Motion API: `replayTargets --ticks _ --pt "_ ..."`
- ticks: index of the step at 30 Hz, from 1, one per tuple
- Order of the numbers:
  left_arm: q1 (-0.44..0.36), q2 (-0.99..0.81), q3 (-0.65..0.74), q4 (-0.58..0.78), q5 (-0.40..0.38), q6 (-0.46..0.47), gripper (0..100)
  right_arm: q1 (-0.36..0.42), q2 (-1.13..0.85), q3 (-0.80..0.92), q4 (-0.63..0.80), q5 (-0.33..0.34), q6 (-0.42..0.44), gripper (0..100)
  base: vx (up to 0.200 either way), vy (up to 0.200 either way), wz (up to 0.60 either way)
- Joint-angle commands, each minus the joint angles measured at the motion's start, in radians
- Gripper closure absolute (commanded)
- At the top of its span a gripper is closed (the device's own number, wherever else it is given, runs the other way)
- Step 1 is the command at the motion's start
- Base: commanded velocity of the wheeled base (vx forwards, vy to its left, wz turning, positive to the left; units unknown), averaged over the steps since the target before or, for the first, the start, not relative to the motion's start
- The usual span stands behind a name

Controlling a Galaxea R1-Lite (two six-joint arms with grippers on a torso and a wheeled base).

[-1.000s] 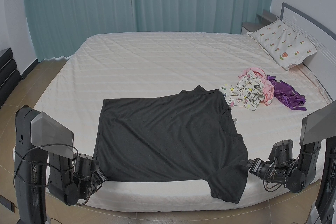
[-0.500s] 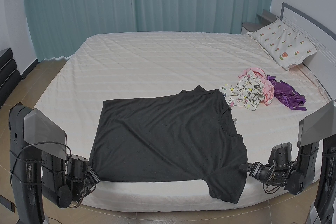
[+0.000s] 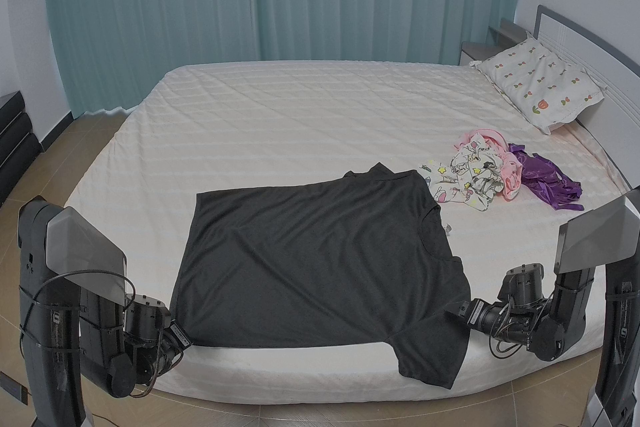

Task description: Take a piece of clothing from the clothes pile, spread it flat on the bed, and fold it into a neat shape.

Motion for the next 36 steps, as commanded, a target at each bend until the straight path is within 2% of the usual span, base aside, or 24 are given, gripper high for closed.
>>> replayTargets --ticks 1,5,10,17,20,21,29,31,34,36 --pt "0.001 0.008 0.002 -0.015 0.000 -0.001 100 0.000 0.035 -0.053 0.050 0.003 -0.029 100 0.000 0.000 0.00" --pt "0.002 0.008 0.002 -0.021 0.000 -0.001 100 -0.015 0.032 -0.176 0.165 -0.010 -0.056 100 0.000 0.000 0.00" --pt "0.002 0.009 -0.001 -0.021 -0.002 -0.002 100 -0.034 0.008 -0.269 0.220 -0.010 -0.065 100 0.000 0.000 0.00" --pt "0.002 0.020 -0.004 -0.021 -0.002 -0.002 100 -0.041 0.023 -0.341 0.244 0.003 -0.211 100 0.000 0.000 0.00" --pt "0.001 0.026 -0.005 -0.021 -0.002 -0.002 100 -0.040 0.045 -0.361 0.244 0.005 -0.242 100 0.000 0.000 0.00" --pt "0.001 0.026 -0.004 -0.021 -0.002 -0.002 100 -0.040 0.054 -0.363 0.244 0.005 -0.251 0 0.000 0.000 0.00" --pt "0.001 0.028 -0.007 -0.021 -0.002 -0.005 100 -0.072 0.025 -0.343 0.229 0.006 -0.222 0 0.000 0.000 0.00" --pt "0.001 0.028 -0.007 -0.021 -0.004 -0.005 100 -0.089 -0.046 -0.285 0.232 0.031 -0.182 0 0.000 0.000 0.00" --pt "0.001 0.028 -0.010 -0.021 -0.004 -0.005 100 -0.084 -0.141 -0.160 0.238 0.118 -0.133 0 0.000 0.000 0.00" --pt "0.001 0.026 -0.008 -0.021 -0.004 -0.005 100 -0.078 -0.158 -0.127 0.238 0.137 -0.124 0 0.000 0.000 0.00"
